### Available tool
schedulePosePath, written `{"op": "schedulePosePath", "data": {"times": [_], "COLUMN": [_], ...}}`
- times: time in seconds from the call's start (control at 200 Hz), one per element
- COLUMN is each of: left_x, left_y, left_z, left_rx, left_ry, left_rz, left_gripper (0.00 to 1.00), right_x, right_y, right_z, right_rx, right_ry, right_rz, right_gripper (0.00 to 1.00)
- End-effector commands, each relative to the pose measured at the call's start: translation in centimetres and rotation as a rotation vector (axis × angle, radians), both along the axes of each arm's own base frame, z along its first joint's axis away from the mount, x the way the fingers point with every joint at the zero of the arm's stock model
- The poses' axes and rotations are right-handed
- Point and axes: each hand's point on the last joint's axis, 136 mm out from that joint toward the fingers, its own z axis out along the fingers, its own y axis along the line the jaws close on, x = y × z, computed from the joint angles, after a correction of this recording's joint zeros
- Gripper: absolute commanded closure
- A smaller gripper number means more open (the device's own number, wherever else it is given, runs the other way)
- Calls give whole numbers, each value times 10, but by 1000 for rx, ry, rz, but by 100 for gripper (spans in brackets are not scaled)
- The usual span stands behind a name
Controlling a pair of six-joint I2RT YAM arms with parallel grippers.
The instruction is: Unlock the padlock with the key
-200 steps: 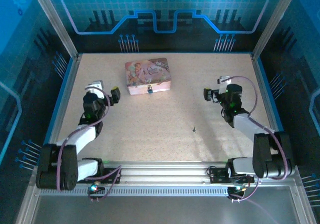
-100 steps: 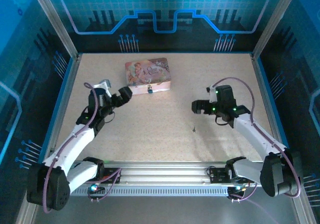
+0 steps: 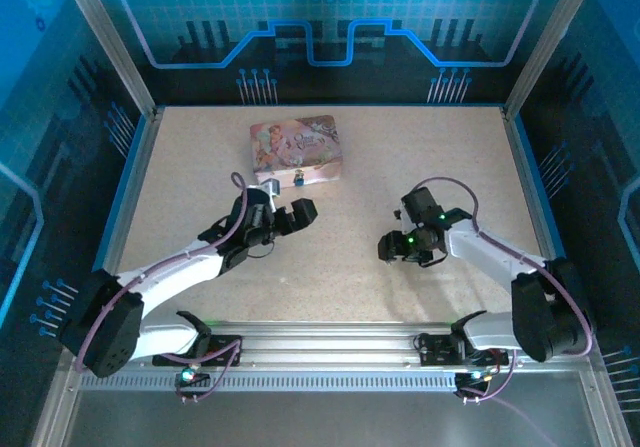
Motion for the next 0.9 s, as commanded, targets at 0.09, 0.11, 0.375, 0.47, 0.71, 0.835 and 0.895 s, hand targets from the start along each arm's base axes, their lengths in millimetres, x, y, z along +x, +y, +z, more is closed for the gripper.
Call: {"op": "schedulePosePath", "data": {"times": [0.09,0.11,0.375,0.47,0.71,0.835,0.895], "left_x": [10,9,6,4,1,2,2], "left_y": [-16,-16,-12,-11,-8,-8,-8], "left_z": [22,22,18,18,20,21,20], "left_rx": [-67,-66,-40,-48,-40,-42,-42], "left_ry": [-50,-49,-43,-37,-39,-40,-39], "left_rz": [-12,-14,-10,-4,-2,-1,-1], "left_gripper": [1,1,1,1,1,1,1], "right_x": [-14,-13,-10,-7,-2,0,0], "right_y": [3,3,7,6,6,7,8], "right_z": [-15,-16,-25,-25,-27,-29,-30], "right_rx": [-32,-36,-82,-99,-115,-117,-118], "right_ry": [92,93,104,98,90,93,95], "right_rz": [13,14,32,29,25,27,29], "right_gripper": [50,51,60,61,63,65,66]}}
